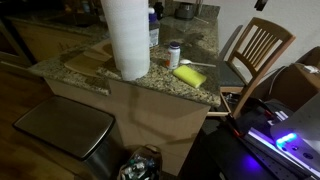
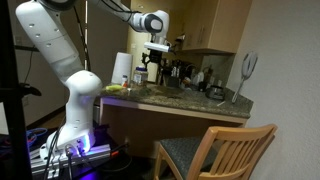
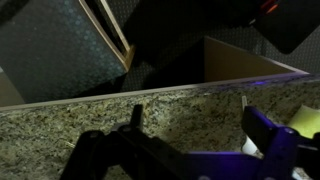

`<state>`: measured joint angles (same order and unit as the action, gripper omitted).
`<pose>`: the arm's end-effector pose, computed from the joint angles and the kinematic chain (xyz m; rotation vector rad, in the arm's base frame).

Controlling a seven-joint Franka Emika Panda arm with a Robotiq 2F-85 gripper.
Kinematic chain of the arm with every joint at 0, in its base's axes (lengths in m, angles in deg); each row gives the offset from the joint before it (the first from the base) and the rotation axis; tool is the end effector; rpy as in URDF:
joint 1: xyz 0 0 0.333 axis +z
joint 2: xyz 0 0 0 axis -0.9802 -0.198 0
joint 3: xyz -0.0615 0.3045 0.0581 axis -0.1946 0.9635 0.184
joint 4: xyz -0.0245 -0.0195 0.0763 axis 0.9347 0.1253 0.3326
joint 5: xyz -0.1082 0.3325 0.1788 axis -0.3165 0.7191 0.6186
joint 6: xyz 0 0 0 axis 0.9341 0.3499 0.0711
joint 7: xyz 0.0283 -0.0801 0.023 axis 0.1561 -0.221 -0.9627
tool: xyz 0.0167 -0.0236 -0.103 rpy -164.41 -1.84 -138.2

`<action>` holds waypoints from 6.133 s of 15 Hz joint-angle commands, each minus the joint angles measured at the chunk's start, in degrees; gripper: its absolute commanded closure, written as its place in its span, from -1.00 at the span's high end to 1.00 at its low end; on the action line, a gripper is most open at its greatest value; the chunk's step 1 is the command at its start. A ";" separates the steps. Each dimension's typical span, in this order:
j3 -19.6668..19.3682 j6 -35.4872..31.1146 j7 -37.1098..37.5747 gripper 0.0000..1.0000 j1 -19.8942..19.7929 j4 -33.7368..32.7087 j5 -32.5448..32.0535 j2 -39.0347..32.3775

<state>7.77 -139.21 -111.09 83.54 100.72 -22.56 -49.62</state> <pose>0.3966 -0.0648 0.5491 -2.9293 -1.0126 -0.0738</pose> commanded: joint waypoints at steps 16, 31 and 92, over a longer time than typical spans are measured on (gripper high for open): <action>7.77 2.62 -12.37 1.00 8.77 -2.48 5.65 10.76; 12.98 -3.21 -8.55 1.00 11.13 13.84 7.19 4.48; 4.38 -36.55 13.95 -0.78 1.82 5.41 8.34 -11.22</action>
<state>11.38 -175.91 -96.90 86.13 106.12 -14.54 -60.89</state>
